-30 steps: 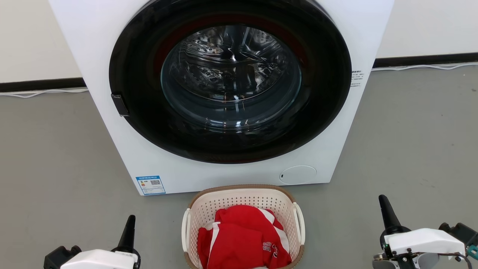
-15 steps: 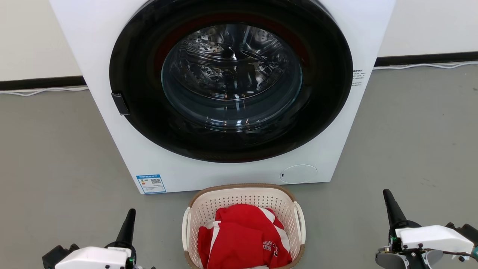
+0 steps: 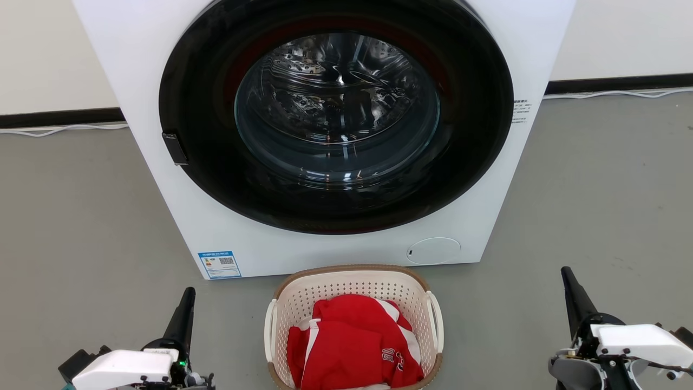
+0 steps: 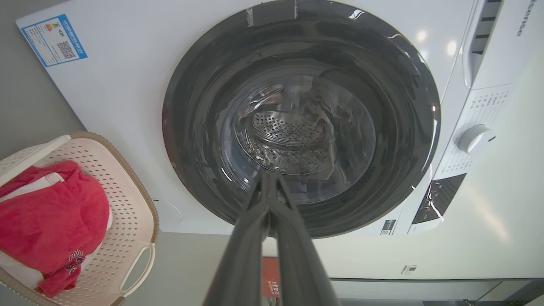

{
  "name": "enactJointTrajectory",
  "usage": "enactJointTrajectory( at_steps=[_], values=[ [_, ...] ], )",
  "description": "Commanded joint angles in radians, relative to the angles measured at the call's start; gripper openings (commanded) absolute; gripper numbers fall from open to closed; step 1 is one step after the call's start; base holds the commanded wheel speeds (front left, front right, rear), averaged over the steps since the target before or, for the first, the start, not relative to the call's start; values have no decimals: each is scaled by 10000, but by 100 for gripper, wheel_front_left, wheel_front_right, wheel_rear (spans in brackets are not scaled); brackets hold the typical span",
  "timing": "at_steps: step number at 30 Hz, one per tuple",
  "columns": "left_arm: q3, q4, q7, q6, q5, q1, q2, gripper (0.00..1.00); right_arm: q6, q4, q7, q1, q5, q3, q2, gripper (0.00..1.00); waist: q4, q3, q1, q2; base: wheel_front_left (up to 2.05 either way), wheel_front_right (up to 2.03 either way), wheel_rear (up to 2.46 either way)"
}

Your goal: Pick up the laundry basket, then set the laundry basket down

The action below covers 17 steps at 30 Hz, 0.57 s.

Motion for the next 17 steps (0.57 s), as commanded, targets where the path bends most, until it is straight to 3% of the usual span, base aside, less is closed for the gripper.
enactJointTrajectory(
  at_steps=[1,9,17],
  values=[
    [309,-365,101,-94,-317,-537,102,0,69,-382,185,-237,368,161,-18,0,3,6,0,0,0,0,0],
    [372,-545,331,-159,-1114,-581,97,0,73,-590,415,-229,1268,47,7,0,16,32,0,0,0,0,0],
    [371,-545,330,-159,-1115,-581,97,0,73,-591,414,-229,1268,47,7,0,16,32,0,0,0,0,0]
  ],
)
